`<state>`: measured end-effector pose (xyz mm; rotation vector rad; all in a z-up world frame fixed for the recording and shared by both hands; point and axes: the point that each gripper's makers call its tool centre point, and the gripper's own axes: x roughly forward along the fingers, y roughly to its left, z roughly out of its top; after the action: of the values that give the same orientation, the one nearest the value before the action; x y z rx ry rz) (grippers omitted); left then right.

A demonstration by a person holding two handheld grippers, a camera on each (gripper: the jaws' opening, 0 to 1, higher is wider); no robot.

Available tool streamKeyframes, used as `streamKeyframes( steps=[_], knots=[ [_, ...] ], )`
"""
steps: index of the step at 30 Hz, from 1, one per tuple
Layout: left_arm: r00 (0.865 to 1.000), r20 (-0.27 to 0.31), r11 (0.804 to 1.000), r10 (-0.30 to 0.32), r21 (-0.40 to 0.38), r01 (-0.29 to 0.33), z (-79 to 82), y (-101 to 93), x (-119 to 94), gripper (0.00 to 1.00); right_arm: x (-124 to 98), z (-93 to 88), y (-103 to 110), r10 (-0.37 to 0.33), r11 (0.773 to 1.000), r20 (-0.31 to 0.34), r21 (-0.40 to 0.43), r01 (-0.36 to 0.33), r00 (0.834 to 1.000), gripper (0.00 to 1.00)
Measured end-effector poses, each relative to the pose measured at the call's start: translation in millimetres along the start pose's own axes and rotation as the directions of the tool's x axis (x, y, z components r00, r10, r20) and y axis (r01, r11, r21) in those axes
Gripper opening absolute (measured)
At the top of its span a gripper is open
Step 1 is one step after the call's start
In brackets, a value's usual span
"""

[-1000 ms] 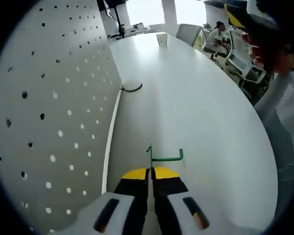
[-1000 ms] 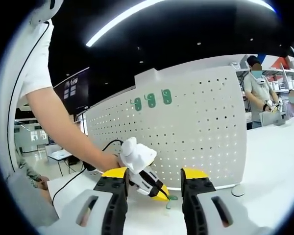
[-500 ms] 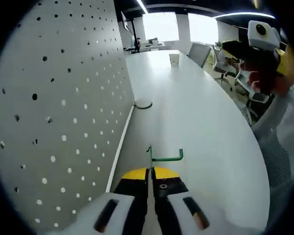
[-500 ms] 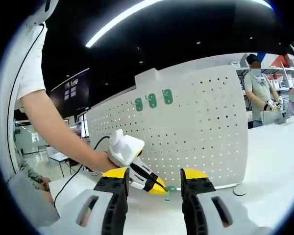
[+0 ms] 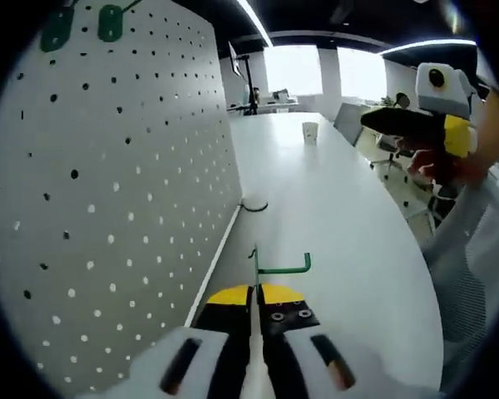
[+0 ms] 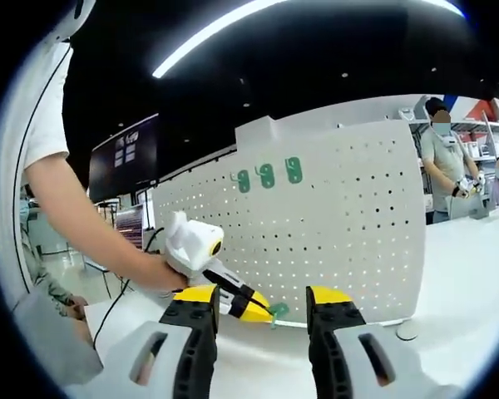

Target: Insert the hook assembly into the mounting plate slot until the hook locks in place.

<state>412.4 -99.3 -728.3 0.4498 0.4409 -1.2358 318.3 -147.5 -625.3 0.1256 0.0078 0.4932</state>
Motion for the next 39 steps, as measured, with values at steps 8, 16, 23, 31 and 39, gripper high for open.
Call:
streamKeyframes(
  steps=[8, 16, 23, 31, 39],
  knots=[
    [0.998, 0.056, 0.999, 0.033, -0.034, -0.031, 7.4, -3.9, -16, 0.03, -1, 4.1, 8, 0.010, 1.000, -0.003, -0.008, -0.010, 1.000, 0.40],
    [0.991, 0.128, 0.996, 0.049, -0.076, -0.040, 18.7, -8.7, -29, 0.03, 2, 13.6, 15, 0.023, 1.000, 0.007, -0.018, -0.023, 1.000, 0.40],
    [0.974, 0.211, 0.991, 0.079, -0.125, -0.054, 31.0, -10.2, -42, 0.03, 4, 18.4, 21, 0.036, 0.999, 0.013, -0.016, -0.035, 0.999, 0.39],
    [0.953, 0.281, 0.984, 0.112, -0.164, -0.068, 35.9, -15.5, -56, 0.03, 5, 21.0, 26, 0.043, 0.999, 0.017, 0.000, -0.043, 0.999, 0.39],
    [0.902, 0.404, 0.972, 0.151, -0.229, -0.061, 52.1, -16.4, -76, 0.03, 8, 25.2, 34, 0.058, 0.998, 0.020, 0.000, -0.058, 0.998, 0.39]
  ],
)
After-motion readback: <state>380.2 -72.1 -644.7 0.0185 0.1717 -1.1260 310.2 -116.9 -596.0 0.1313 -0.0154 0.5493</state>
